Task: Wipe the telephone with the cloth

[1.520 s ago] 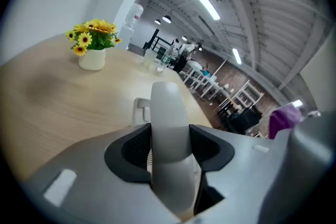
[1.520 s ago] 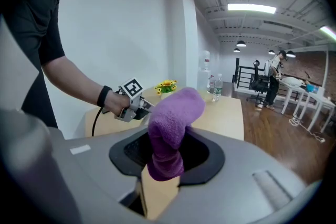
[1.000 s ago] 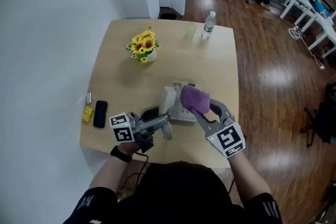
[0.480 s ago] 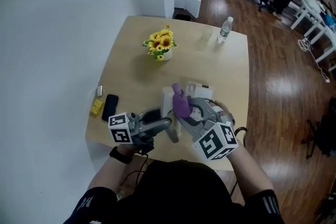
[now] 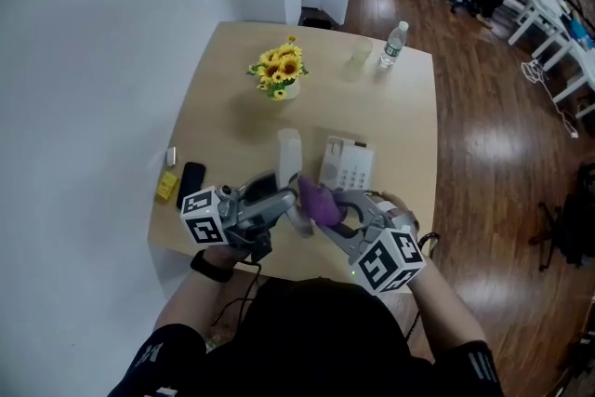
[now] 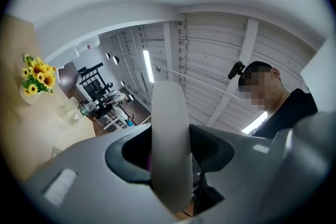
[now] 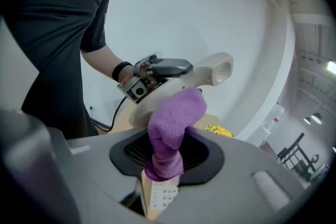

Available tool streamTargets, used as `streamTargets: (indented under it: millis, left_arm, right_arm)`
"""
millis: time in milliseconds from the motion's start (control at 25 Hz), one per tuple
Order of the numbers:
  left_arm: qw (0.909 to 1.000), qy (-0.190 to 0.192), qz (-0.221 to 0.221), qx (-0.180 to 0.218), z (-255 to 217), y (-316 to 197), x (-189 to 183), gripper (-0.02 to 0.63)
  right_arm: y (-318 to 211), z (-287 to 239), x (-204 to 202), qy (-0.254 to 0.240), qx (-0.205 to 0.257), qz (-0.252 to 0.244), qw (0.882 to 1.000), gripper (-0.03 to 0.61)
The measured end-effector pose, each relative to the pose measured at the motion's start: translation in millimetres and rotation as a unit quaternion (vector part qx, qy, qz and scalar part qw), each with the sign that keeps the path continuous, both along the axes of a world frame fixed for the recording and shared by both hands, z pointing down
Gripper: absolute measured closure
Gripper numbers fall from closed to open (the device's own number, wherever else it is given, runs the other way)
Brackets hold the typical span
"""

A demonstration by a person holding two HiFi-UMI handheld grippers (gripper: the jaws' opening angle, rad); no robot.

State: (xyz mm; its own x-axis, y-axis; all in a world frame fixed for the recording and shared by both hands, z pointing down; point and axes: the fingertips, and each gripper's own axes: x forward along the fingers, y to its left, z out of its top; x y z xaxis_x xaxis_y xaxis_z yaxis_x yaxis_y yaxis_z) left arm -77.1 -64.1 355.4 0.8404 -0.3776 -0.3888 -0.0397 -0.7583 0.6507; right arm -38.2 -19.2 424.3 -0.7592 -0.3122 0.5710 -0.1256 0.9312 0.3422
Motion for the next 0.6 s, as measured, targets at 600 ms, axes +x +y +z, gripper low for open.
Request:
streamTargets:
  millis: [600]
  left_arm:
    - [0.9945, 0.092, -0.045, -0.021, -12.7, -4.8, -22.7, 0.407]
  right_arm:
    - [56.3, 28.5, -17.8, 0.034, -0.021, -0.062, 0.997, 0.446]
